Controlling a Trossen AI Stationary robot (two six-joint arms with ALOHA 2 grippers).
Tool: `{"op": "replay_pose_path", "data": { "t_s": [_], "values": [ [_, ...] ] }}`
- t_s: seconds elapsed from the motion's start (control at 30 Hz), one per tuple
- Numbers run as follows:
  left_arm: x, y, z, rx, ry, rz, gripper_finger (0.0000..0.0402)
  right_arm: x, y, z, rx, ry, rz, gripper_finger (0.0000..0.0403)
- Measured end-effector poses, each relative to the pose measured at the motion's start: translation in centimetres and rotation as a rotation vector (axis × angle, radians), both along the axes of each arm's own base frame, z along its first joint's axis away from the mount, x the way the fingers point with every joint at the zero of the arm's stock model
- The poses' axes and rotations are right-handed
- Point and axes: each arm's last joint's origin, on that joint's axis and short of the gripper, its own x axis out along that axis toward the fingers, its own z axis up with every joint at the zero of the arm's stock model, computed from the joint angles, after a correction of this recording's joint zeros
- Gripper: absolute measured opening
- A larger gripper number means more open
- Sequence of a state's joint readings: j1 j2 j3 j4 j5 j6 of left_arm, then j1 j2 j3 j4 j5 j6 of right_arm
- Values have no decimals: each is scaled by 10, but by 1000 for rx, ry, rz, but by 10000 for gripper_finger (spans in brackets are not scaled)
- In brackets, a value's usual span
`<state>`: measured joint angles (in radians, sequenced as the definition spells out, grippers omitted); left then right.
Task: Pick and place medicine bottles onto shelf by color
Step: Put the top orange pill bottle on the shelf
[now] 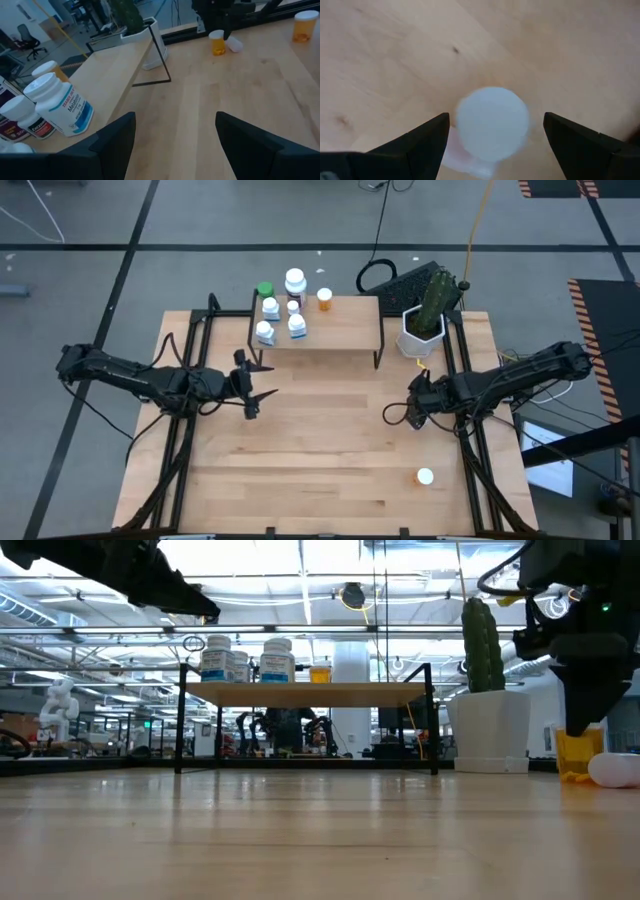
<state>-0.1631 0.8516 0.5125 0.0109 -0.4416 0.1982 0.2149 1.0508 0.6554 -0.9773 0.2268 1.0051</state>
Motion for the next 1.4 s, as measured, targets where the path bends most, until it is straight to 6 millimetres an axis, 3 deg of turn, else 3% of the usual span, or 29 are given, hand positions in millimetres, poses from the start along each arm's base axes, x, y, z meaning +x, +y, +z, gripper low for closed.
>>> {"op": "replay_pose_path", "data": {
  "t_s": [0.17,0.37,0.43,0.6,0.73,0.87,1.1,1.27,1.4],
  "values": [
    [0,0,0,0,0,0,273,1,1,-3,12,-14,15,299],
    [0,0,0,-8,-2,3,273,2,-1,-2,23,-11,11,218],
    [0,0,0,-8,0,3,273,5,-3,2,23,-26,12,196],
    [-1,0,-1,-6,14,3,273,22,-9,28,22,-133,33,195],
    [-1,0,-3,8,34,1,273,49,-19,65,-8,-233,85,201],
    [-2,0,-3,11,41,2,273,91,-35,103,-69,-254,189,203],
    [-3,0,-6,16,74,2,273,166,-81,160,-123,-255,394,201],
    [-6,0,-6,13,79,5,273,203,-134,179,-200,-218,433,202],
    [-7,1,-8,-2,97,15,273,225,-175,175,-187,-218,442,202]
  ]
}}
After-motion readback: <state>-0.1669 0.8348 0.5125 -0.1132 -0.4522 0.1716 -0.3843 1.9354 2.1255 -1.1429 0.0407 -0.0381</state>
